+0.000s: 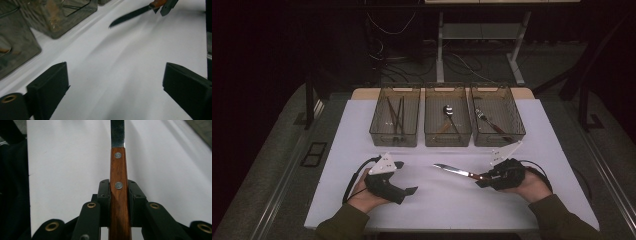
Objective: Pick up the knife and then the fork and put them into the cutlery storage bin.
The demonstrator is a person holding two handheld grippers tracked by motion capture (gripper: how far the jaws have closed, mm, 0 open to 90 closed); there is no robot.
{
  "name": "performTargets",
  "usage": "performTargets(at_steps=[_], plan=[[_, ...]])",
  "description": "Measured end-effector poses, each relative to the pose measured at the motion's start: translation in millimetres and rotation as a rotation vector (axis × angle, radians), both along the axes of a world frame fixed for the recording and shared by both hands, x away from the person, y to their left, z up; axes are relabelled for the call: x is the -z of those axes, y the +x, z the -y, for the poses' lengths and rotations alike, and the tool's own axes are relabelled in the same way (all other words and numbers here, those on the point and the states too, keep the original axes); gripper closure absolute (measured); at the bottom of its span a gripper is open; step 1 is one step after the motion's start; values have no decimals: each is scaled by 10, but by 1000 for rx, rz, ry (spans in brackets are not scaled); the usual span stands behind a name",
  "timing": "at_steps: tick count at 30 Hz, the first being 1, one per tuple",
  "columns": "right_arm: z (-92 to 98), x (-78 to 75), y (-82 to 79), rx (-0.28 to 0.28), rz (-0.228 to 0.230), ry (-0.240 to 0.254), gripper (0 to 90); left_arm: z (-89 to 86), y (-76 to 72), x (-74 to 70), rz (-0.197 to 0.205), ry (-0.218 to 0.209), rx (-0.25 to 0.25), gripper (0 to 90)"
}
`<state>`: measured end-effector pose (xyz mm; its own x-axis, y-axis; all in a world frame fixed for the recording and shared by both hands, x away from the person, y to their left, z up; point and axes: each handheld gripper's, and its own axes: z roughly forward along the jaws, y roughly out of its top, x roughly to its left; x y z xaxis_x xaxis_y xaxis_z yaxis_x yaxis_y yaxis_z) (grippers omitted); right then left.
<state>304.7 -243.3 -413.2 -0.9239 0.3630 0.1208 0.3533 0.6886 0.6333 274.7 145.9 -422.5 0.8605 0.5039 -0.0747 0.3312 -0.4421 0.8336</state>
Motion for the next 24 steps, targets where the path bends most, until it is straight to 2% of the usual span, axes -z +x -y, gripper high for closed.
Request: performTargets(at_steps=[1, 3, 7, 9, 13, 15, 17, 22, 24], plan=[[20, -12, 8, 9, 5, 4, 755, -20, -8, 21, -5, -5, -15, 0], [51, -52, 6, 43, -11, 26, 755, -59, -26, 50, -6, -12, -33, 0], [128, -99, 57, 77, 0, 40, 755, -106, -44, 78, -19, -15, -67, 0], [163, -112, 82, 90, 0, 50, 754, -118, -45, 73, -29, -26, -70, 0], [215, -147, 115, 113, 14, 48, 755, -126, -55, 72, -17, -10, -75, 0], [242, -169, 130, 132, 16, 51, 755, -130, -50, 84, -25, -7, -72, 0], [270, -186, 151, 147, 20, 53, 755, -130, -43, 101, -54, -7, -68, 0], [352, -247, 205, 196, 30, 70, 755, -115, -50, 97, -45, 3, -69, 0], [388, -284, 230, 214, 38, 74, 755, -116, -45, 101, -57, 6, -73, 0]])
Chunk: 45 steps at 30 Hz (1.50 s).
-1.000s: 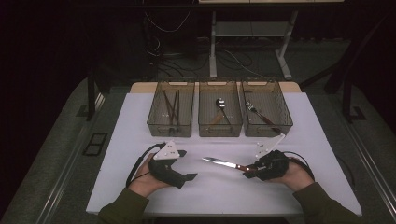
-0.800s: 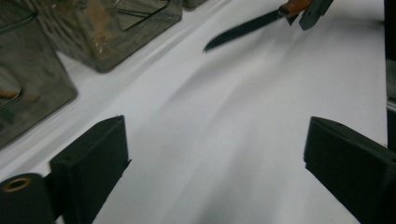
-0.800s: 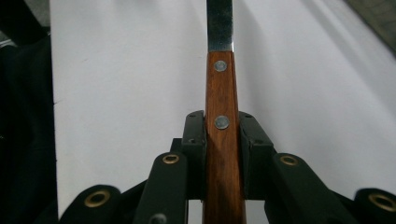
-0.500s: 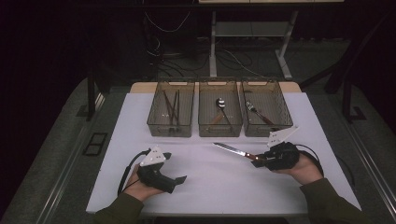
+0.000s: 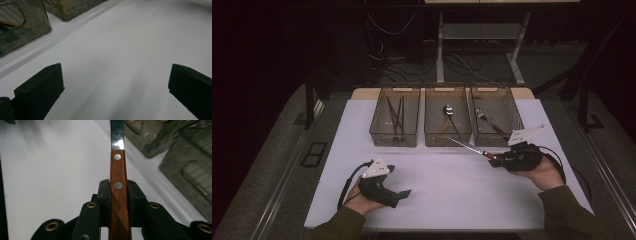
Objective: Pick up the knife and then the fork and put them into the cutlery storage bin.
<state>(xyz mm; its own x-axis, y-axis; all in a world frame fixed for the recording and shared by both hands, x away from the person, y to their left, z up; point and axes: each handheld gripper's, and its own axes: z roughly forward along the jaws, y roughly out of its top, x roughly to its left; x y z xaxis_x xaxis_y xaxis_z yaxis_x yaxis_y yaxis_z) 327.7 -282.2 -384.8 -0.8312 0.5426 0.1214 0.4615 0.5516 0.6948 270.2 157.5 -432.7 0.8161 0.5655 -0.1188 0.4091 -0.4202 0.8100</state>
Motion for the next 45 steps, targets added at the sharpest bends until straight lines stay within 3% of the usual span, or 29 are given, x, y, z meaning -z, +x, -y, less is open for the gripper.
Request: performTargets(at_steps=[17, 31, 39, 45], plan=[[263, -208, 247, 199, 27, 25, 755, -31, -5, -6, 25, 16, -17, 0], [431, -369, 636, 372, 18, 17, 754, -17, -1, 4, 22, 31, -14, 0], [420, -350, 921, 473, 4, -14, 754, -12, -2, 5, 23, 32, -10, 0], [366, -239, 1131, 530, -31, -61, 754, -14, -1, 6, 25, 34, -8, 0]])
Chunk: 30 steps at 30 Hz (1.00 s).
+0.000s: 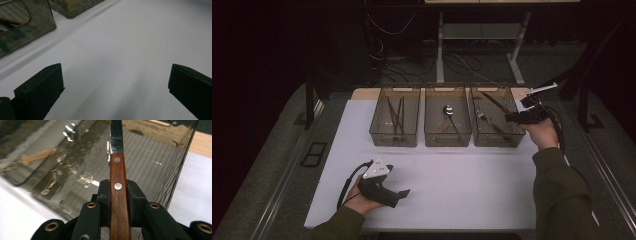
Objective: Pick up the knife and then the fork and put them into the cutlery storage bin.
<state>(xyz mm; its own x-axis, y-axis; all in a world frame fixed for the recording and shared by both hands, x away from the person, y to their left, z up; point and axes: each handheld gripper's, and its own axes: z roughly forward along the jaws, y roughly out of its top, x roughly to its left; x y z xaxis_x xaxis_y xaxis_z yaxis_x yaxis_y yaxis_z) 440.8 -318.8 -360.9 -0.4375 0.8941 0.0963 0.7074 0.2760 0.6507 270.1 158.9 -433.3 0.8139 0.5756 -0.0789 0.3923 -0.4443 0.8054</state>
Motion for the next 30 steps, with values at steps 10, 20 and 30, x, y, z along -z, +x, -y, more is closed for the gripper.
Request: performTargets(at_steps=[10, 20, 30], plan=[[-140, 276, 216, 78, -102, -50, 754, 5, -1, 4, 0, 5, 8, 0], [-190, 350, 261, 101, -128, -85, 722, 12, -5, 9, -3, 13, 14, 0], [-99, 222, 187, 84, -47, 15, 527, 16, -7, 12, 0, 15, 12, 0]])
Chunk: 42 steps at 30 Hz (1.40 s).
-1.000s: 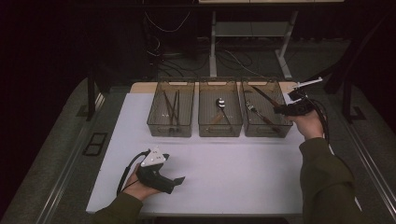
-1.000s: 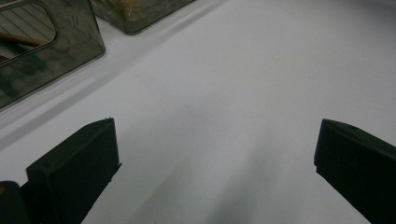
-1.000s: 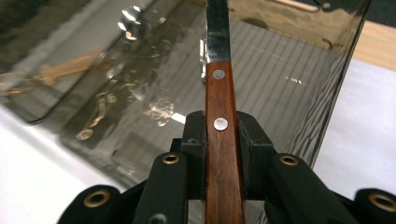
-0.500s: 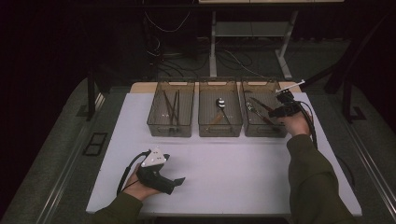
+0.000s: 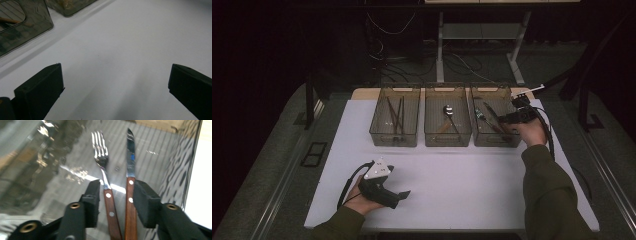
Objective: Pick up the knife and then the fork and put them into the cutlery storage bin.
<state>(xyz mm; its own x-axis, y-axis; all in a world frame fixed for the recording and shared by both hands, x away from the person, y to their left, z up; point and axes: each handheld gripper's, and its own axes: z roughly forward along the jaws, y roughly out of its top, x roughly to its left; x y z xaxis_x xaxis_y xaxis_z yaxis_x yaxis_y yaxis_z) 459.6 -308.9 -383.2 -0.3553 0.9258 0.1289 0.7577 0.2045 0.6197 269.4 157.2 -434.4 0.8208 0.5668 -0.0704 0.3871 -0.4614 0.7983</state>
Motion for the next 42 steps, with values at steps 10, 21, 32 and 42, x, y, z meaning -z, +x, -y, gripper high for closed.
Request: performTargets(at_steps=[10, 21, 32, 42], plan=[[28, -152, -228, -95, 97, 86, 351, -1, 11, 3, 5, 1, -4, 0], [26, -243, -629, -189, 197, 128, 235, -23, 32, 13, 2, 0, -18, 0], [-119, -84, -1112, -262, 281, 166, 182, -38, 23, 9, 6, -11, -20, 0], [-209, 221, -1447, -301, 303, 153, 182, -64, 24, -5, 17, -25, -20, 0]])
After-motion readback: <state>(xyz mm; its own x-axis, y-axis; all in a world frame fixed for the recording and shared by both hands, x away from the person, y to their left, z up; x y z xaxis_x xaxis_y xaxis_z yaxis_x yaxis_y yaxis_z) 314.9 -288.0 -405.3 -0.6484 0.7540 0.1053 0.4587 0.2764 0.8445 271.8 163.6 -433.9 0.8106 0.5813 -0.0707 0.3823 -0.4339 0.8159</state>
